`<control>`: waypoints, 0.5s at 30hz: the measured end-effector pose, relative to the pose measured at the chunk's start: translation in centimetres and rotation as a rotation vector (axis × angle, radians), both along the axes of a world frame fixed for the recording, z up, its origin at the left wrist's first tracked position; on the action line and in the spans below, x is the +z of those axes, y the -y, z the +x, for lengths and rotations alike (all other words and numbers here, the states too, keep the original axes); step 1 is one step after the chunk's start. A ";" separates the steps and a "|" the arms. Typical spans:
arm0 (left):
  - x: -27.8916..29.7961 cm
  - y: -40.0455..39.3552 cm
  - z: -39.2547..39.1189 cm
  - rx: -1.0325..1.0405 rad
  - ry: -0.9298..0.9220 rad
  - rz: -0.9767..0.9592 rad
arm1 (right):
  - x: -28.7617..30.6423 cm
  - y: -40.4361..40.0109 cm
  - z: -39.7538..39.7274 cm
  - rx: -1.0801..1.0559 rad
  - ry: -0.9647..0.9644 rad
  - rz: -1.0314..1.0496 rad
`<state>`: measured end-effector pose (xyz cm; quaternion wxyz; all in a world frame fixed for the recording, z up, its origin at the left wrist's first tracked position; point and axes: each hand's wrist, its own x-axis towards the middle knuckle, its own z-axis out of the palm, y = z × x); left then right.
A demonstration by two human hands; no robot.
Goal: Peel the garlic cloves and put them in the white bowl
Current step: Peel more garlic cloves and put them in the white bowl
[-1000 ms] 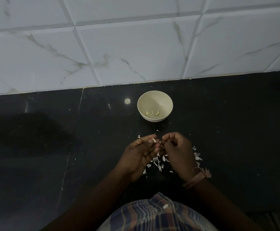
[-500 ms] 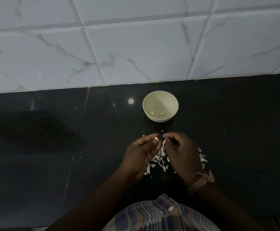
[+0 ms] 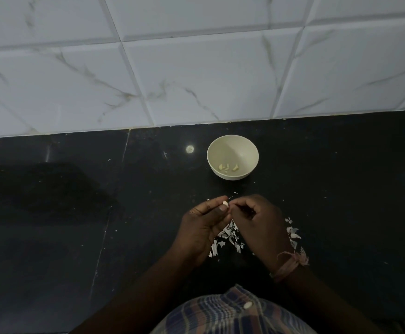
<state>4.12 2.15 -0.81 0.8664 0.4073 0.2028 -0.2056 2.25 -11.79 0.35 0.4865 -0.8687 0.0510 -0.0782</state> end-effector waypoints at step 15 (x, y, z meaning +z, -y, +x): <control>-0.2 -0.9 0.2 -0.150 0.200 0.232 | 0.3 0.1 0.9 0.034 -0.138 -0.009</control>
